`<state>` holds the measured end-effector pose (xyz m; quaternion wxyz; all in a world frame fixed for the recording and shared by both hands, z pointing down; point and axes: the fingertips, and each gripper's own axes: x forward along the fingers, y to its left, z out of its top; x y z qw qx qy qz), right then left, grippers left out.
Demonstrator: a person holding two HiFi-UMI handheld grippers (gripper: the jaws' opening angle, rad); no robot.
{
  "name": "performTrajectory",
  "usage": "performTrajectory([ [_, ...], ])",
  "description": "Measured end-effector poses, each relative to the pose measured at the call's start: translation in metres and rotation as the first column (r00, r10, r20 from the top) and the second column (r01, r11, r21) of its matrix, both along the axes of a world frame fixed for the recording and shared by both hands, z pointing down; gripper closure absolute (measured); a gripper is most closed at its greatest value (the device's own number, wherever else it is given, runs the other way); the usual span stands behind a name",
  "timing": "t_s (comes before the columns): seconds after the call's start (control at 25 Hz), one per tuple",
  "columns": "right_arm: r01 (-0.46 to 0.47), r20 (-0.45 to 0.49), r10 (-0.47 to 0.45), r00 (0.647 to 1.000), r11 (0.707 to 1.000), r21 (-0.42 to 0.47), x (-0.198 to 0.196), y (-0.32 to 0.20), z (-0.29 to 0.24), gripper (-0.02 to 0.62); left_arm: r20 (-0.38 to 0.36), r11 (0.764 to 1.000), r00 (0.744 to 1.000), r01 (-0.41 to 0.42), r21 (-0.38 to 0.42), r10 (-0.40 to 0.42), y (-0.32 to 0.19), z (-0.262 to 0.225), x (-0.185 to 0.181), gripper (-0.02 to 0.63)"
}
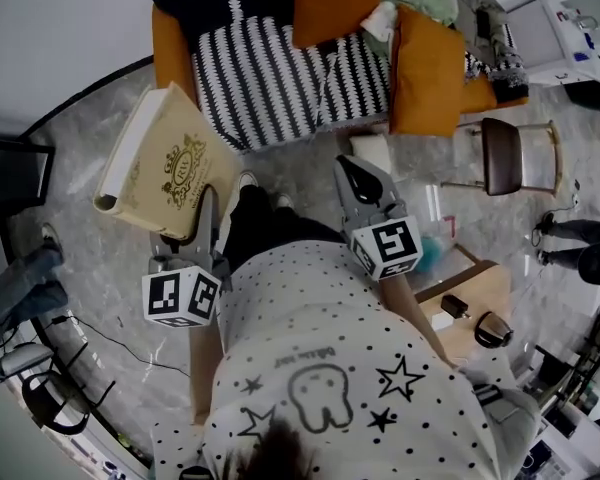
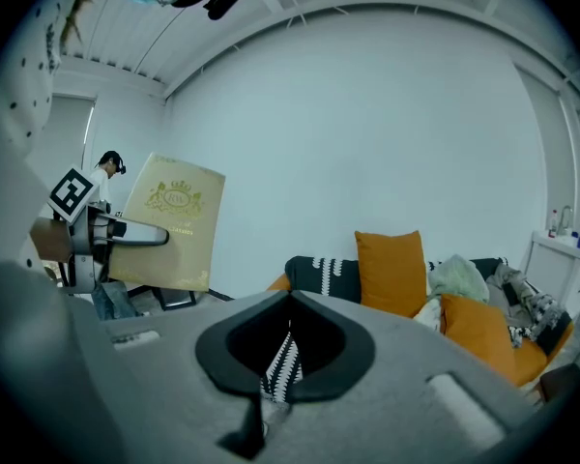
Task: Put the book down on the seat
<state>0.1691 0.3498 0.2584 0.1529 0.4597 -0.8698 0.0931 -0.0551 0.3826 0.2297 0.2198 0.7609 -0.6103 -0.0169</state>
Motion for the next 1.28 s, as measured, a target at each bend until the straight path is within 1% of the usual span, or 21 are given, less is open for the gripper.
performTrajectory([
  [0.2, -0.025, -0.004, 0.025, 1.0, 1.0, -0.009, -0.023, -0.025, -0.009, 0.594, -0.005, 1.0, 1.0, -0.031, -0.003, 0.031, -0.032, -0.008, -0.021, 0.38],
  [0.44, -0.043, -0.001, 0.043, 0.999, 0.999, -0.011, -0.047, -0.047, -0.014, 0.594, -0.003, 0.999, 0.999, -0.047, -0.027, 0.047, -0.052, -0.007, -0.046, 0.38],
  [0.68, -0.059, -0.005, 0.059, 0.998, 0.998, -0.008, -0.065, -0.064, -0.014, 0.594, -0.005, 0.998, 0.998, -0.057, -0.018, 0.057, -0.071, -0.008, -0.065, 0.38],
  [0.92, -0.077, -0.01, 0.077, 0.997, 0.997, 0.003, -0.089, -0.094, -0.012, 0.594, -0.018, 0.996, 0.996, -0.082, -0.024, 0.082, -0.099, 0.001, -0.088, 0.38],
  [1.12, -0.099, -0.011, 0.099, 0.995, 0.995, 0.009, -0.087, -0.094, -0.011, 0.594, -0.018, 0.995, 0.995, -0.095, -0.022, 0.095, -0.101, 0.004, -0.09, 0.38],
  [1.28, -0.1, -0.022, 0.1, 0.995, 0.995, 0.007, -0.083, -0.093, -0.01, 0.594, -0.023, 0.996, 0.996, -0.089, -0.024, 0.088, -0.101, 0.006, -0.091, 0.38],
])
